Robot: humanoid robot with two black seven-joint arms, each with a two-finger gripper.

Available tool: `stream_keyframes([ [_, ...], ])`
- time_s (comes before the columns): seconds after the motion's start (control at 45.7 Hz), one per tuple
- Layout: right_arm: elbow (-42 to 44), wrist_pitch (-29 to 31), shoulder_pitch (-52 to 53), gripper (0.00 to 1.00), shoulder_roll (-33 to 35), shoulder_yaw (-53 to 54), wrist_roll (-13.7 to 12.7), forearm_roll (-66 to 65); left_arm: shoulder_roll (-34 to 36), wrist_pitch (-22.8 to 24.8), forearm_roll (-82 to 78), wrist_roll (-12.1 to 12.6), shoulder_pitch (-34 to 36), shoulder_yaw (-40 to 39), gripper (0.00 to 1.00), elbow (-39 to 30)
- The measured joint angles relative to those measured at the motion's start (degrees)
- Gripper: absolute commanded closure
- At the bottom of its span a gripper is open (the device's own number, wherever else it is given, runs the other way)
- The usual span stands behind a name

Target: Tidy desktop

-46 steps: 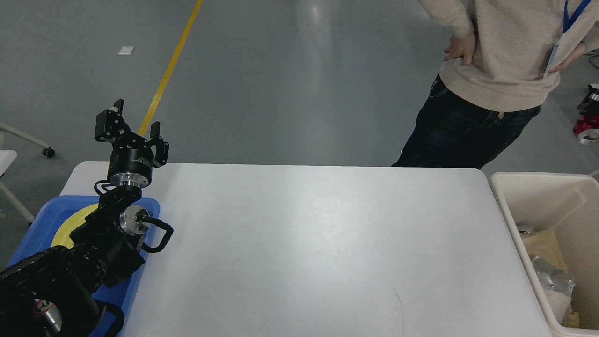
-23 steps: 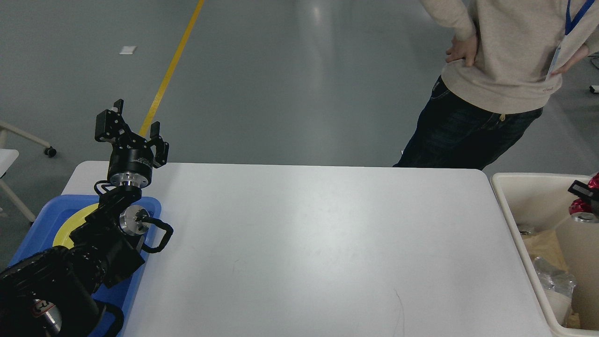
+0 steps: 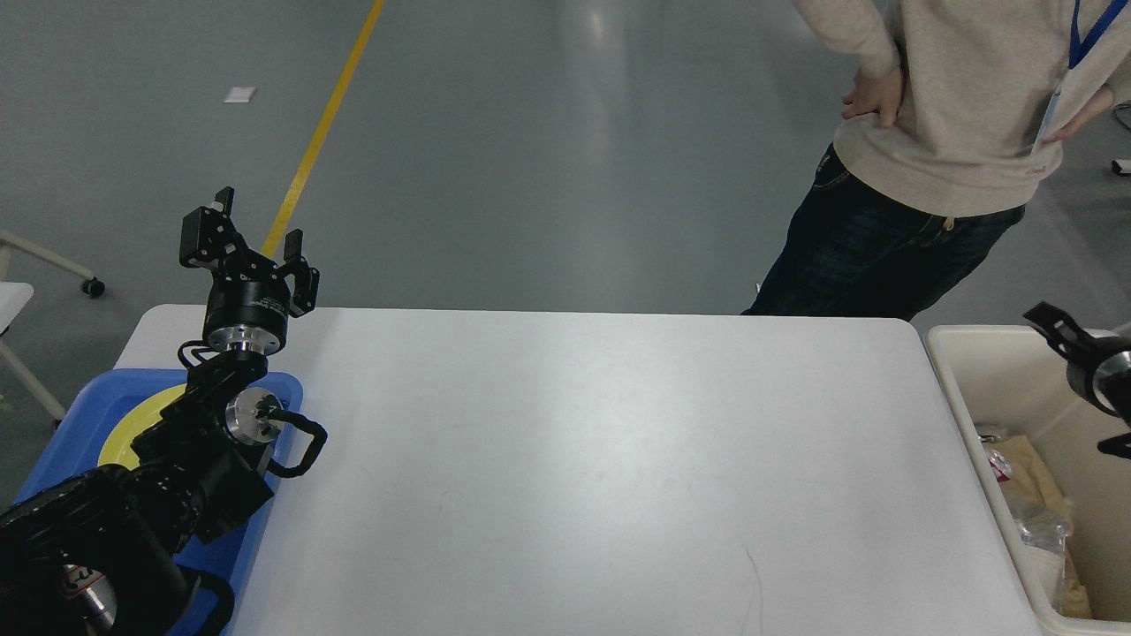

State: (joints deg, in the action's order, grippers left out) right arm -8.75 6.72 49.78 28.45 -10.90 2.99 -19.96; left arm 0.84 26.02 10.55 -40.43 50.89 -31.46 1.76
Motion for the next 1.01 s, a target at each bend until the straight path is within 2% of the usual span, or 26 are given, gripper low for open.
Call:
stream_keyframes([
  [0.088,-0.7,0.0,0.9,0.00,-1.4,16.0,6.2,0.0,0.0,0.0,0.0,0.0,0.0,0.0,0.04,0.0],
  [0.197,-3.8,0.2,1.2,0.00,-4.1,32.5,16.7,0.0,0.0,0.0,0.0,0.0,0.0,0.0,0.04,0.0],
  [0.263,-6.9,0.4,0.8,0.00,-4.9,38.3,23.1,0.0,0.0,0.0,0.0,0.0,0.0,0.0,0.04,0.0],
  [0.35,-11.0,0.6,-0.8,0.00,-5.6,41.9,27.6,-0.1,0.0,0.0,0.0,0.0,0.0,0.0,0.04,0.0],
  [0.482,-14.0,1.0,-2.1,0.00,-7.9,45.4,28.8,-0.1,0.0,0.0,0.0,0.0,0.0,0.0,0.04,0.0],
  [0.722,-15.2,1.2,-5.8,0.00,-13.9,63.5,29.3,-0.1,0.0,0.0,0.0,0.0,0.0,0.0,0.04,0.0],
  [1.007,-15.2,1.1,-8.2,0.00,-15.3,70.0,29.3,-0.1,0.0,0.0,0.0,0.0,0.1,0.0,0.04,0.0],
])
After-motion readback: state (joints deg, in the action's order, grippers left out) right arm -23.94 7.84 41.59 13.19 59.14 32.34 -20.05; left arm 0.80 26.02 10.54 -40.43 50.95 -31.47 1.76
